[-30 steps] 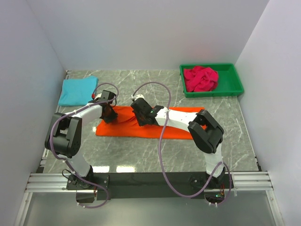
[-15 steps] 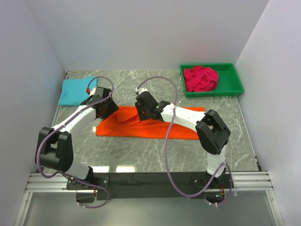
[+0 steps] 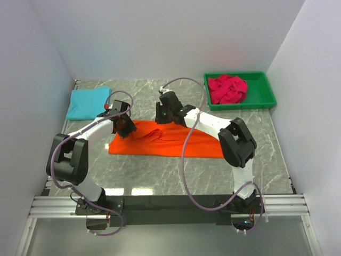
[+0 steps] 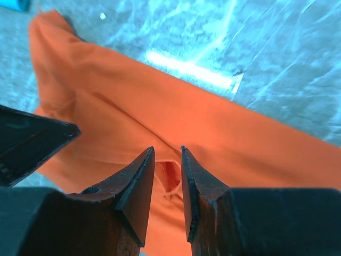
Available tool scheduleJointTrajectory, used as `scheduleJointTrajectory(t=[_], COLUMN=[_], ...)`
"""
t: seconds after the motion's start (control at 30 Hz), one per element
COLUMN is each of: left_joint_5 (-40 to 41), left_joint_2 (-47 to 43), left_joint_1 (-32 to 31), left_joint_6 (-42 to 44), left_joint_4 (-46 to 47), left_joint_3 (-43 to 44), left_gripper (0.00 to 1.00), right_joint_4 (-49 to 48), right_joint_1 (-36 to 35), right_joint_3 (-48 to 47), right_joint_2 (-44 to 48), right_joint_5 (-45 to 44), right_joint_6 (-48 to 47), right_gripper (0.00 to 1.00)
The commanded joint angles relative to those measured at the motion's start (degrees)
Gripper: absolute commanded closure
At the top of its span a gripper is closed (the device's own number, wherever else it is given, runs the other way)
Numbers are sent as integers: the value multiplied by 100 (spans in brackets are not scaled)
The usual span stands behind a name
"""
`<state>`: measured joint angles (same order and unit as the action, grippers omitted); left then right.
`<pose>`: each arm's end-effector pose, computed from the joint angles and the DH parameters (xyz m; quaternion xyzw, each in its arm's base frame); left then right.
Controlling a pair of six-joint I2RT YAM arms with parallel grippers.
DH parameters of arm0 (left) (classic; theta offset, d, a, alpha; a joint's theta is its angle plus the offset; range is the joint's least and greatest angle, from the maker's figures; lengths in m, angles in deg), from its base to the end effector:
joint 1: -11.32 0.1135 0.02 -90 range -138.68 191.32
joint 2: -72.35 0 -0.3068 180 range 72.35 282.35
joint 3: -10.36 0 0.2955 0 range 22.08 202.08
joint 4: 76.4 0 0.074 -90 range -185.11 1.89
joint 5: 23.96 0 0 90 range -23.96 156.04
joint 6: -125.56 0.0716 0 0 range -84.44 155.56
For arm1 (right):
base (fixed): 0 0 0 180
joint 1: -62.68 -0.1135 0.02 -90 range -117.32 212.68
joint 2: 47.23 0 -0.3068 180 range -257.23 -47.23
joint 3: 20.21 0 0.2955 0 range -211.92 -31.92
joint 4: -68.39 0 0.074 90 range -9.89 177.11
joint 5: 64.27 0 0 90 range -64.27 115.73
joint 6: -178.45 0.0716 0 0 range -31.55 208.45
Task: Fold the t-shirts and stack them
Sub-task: Fold the tshirt
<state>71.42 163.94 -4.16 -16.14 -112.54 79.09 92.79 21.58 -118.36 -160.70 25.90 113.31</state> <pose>0.3638 -0.0938 0.1809 -0.3111 0.9110 -0.1100 0.2474 0.4062 0.3546 0.2238 -0.1285 0.8961 0.2324 0.3556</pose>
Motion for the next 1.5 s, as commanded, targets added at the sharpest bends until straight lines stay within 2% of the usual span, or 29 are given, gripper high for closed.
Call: scheduleJointTrajectory(t=[0.0, 0.2, 0.37, 0.57, 0.87, 1.3, 1.47], left_joint_5=[-143, -56, 76, 173, 279, 217, 208], left_joint_2=[34, 201, 280, 342, 236, 140, 69], left_joint_1=[-42, -51, -51, -51, 2, 89, 133], left_joint_6=[81, 64, 64, 90, 108, 134, 117], left_joint_4=[236, 289, 298, 280, 149, 175, 201], left_joint_3=[-41, -103, -182, -226, -208, -252, -305], left_gripper=[53, 61, 71, 77, 82, 83, 84], right_joint_4=[-249, -398, -645, -732, -733, -408, -39], right_joint_1=[-21, -38, -82, -100, -152, -135, -117], right_joint_3=[-234, -182, 153, 478, 944, 918, 637], right_joint_2=[-237, -492, -308, -105, 211, -298, -561], right_joint_5=[194, 589, 844, 1064, 1118, 828, 713], right_joint_6=[124, 10, -165, -306, -421, -368, -377], right_gripper=[66, 67, 68, 73, 79, 80, 80])
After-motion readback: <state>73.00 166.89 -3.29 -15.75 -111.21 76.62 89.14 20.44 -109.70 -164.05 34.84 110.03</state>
